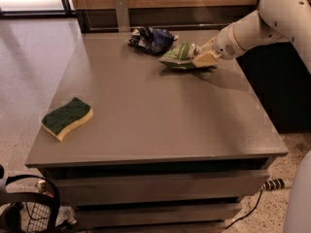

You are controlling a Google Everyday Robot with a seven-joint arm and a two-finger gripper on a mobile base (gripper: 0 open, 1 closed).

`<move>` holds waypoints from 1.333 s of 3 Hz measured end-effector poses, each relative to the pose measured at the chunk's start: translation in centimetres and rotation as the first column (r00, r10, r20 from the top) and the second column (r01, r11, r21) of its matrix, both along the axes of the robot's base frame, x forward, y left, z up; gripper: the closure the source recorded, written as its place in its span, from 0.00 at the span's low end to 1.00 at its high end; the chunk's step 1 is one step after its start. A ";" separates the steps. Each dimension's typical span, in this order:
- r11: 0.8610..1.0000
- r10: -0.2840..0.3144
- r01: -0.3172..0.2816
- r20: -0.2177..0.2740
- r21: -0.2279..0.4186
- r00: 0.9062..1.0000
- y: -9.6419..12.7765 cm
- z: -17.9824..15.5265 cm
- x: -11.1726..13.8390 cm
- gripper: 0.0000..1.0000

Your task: Move green jalapeno chip bag near sponge

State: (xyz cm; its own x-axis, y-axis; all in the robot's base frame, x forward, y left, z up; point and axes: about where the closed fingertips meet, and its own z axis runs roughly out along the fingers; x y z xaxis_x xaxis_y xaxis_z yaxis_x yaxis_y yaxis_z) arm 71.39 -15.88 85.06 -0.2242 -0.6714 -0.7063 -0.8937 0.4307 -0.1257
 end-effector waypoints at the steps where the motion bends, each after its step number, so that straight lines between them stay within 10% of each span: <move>1: 0.999 0.043 -0.043 0.000 -0.007 0.999 0.8 2.6 -2.1 1.00; 2: 0.991 0.134 -0.134 -0.013 0.020 0.991 3.2 5.1 -7.3 1.00; 3: 0.957 0.276 -0.271 -0.032 0.101 0.961 7.2 5.9 -11.7 1.00; 4: 0.879 0.454 -0.441 -0.030 0.182 0.891 12.0 6.1 -15.2 1.00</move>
Offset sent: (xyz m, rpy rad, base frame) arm -0.1197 0.0483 0.0790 0.0377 0.0168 0.1992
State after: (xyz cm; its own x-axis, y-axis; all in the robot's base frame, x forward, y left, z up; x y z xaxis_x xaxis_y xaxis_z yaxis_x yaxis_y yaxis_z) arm 56.24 -3.89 91.21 0.0199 -0.5864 -0.8098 -0.9998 -0.0082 -0.0187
